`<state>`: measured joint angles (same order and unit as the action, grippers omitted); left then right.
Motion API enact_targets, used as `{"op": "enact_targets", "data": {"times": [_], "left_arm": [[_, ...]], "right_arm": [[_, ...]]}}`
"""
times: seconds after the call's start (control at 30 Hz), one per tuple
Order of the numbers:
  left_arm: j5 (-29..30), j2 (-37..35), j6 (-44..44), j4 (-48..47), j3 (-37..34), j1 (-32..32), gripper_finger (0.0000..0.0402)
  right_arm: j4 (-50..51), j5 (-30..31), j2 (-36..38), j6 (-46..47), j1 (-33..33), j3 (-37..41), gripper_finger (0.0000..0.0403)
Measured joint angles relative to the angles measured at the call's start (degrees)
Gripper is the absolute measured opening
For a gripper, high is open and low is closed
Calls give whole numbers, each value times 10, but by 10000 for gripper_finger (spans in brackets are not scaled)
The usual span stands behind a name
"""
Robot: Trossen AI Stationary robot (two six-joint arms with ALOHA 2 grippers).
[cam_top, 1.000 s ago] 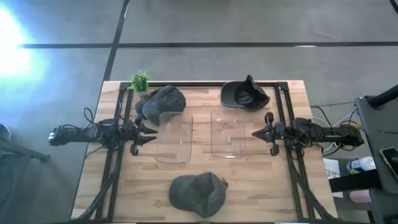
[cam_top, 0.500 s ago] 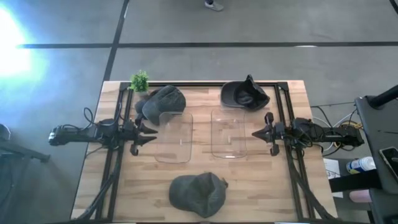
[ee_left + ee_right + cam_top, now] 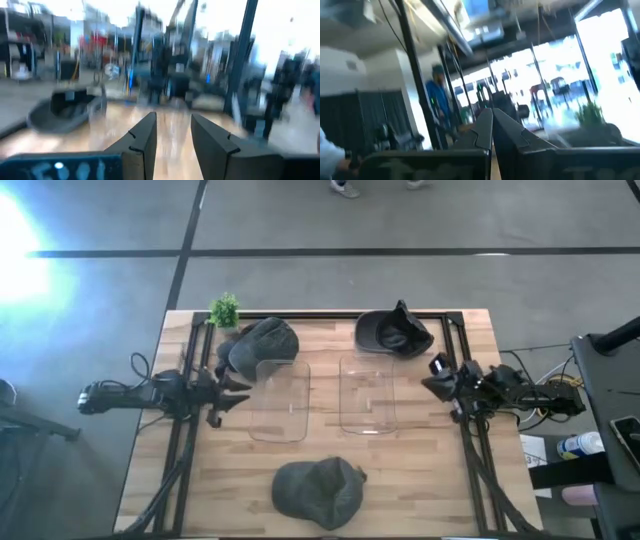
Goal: Pick & Place hat
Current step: Put the right black cap into the right transparent bin
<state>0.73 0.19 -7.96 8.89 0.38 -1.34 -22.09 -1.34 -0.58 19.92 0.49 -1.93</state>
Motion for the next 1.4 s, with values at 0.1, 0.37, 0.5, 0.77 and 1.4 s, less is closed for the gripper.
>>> {"op": "enact_targets", "data": {"times": [0.1,0.37,0.5,0.77,1.4], "left_arm": [[1,0,-32,87,0,0,115],[7,3,-143,299,0,0,115],[135,3,-215,345,0,1,115],[297,45,-227,351,9,1,115],[393,261,-343,379,50,2,115]], "right_arm": [[-31,0,0,11,0,0,9],[-40,60,0,121,0,0,8],[-28,174,0,318,0,0,8],[-48,274,-3,274,-1,0,8],[215,358,-223,365,-9,-146,146]]}}
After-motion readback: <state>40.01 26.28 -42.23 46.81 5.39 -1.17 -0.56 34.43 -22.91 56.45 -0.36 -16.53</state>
